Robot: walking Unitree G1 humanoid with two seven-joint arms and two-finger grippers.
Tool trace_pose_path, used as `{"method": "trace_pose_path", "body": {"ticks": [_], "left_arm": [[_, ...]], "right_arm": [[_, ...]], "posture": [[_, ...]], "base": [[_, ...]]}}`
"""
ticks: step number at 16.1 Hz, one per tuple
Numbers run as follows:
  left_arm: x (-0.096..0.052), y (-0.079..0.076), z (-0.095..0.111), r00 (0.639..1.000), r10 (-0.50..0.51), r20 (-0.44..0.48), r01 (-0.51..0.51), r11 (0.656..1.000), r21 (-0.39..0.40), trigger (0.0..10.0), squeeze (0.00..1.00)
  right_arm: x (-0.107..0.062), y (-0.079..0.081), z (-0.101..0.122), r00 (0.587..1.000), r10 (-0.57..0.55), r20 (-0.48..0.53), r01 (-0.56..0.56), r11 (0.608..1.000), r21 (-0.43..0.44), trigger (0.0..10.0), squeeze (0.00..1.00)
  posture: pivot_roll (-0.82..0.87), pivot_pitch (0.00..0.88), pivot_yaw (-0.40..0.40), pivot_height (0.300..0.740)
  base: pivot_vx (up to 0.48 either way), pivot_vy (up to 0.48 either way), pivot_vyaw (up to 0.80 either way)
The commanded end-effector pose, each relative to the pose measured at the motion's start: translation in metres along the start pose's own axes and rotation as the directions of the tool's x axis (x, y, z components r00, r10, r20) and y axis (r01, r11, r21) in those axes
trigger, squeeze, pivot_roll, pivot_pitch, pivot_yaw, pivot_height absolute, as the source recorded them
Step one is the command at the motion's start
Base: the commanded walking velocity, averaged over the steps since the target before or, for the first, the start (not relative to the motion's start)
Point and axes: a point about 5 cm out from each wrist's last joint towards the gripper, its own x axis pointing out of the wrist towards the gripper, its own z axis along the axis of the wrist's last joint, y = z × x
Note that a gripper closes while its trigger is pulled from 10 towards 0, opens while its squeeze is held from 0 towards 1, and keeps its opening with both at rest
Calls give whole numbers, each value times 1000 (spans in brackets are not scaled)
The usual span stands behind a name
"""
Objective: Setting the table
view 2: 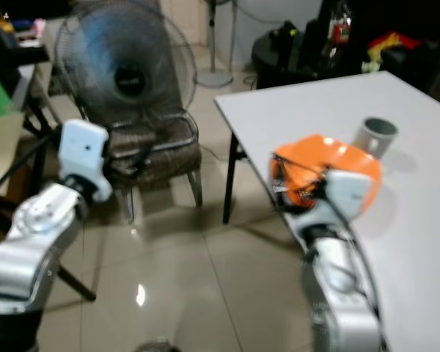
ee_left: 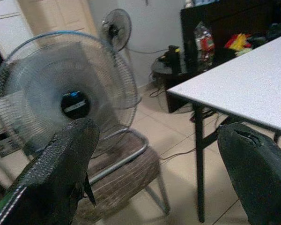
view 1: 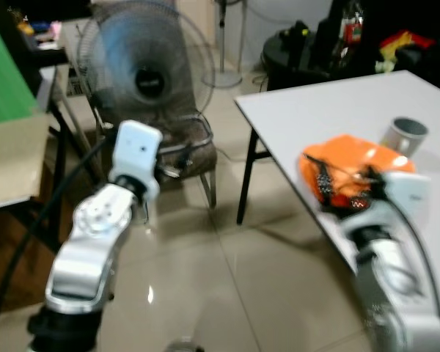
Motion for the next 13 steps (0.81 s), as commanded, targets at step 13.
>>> {"method": "trace_pose_path", "body": {"ticks": [13], "left_arm": [[5,2,-7,999,10,-47,-9,1000,13,10000,0]], "right_arm": [[3,-9,-24,986,-105,-126,94,991,-90,10000,0]], "posture": [[91,0,19,740]], "base": [[0,480,0]]}}
